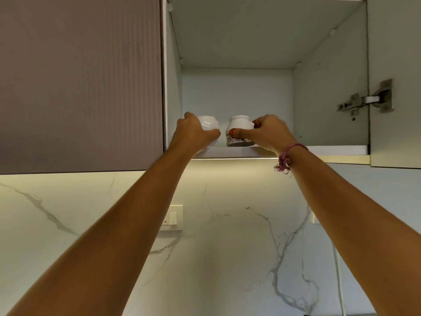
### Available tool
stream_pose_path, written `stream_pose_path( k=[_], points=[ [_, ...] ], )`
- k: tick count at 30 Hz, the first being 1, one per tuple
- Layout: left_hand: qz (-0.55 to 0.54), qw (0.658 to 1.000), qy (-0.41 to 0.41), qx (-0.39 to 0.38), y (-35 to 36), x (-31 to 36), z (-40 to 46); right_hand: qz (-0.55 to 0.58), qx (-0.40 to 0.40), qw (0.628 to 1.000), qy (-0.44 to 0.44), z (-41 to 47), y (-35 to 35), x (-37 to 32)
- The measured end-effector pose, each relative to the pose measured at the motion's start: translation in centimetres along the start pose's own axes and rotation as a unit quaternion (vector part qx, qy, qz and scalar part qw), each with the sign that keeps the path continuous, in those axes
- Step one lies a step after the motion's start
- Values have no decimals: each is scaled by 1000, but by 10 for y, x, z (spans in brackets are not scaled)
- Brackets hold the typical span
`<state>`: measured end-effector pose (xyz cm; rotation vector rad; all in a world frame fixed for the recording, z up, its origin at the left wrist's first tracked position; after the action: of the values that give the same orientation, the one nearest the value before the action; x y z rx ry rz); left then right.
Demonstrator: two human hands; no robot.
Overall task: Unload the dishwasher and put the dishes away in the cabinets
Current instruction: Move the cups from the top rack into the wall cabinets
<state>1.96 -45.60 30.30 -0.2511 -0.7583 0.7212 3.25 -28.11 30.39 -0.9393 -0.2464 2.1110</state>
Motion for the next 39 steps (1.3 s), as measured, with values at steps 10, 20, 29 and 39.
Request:
stream_pose_path(
  k=[10,20,29,39],
  points=[
    [93,994,-53,-16,-3,-10,17,-107,-61,992,-26,27,24,11],
    [177,983,-19,42,-5,4,-23,-104,-24,994,-32,2,17,2],
    [40,976,195,86,5,-10,-197,36,119,985,-117,-191,18,38],
    [-33,991,133,-3,-17,11,-376,75,137,985,74,-401,-57,54]
  ],
)
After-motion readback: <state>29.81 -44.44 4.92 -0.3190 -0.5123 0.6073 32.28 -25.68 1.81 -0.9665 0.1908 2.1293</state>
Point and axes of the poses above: each hand's wrist, its own z-axis towards the middle knuckle, its own y-axis out of the palm, x = y × z, the point moved 2 cm from there along z, towards the middle knuckle, and after that the axes turned 2 degrees about y, right-handed, at the moved point
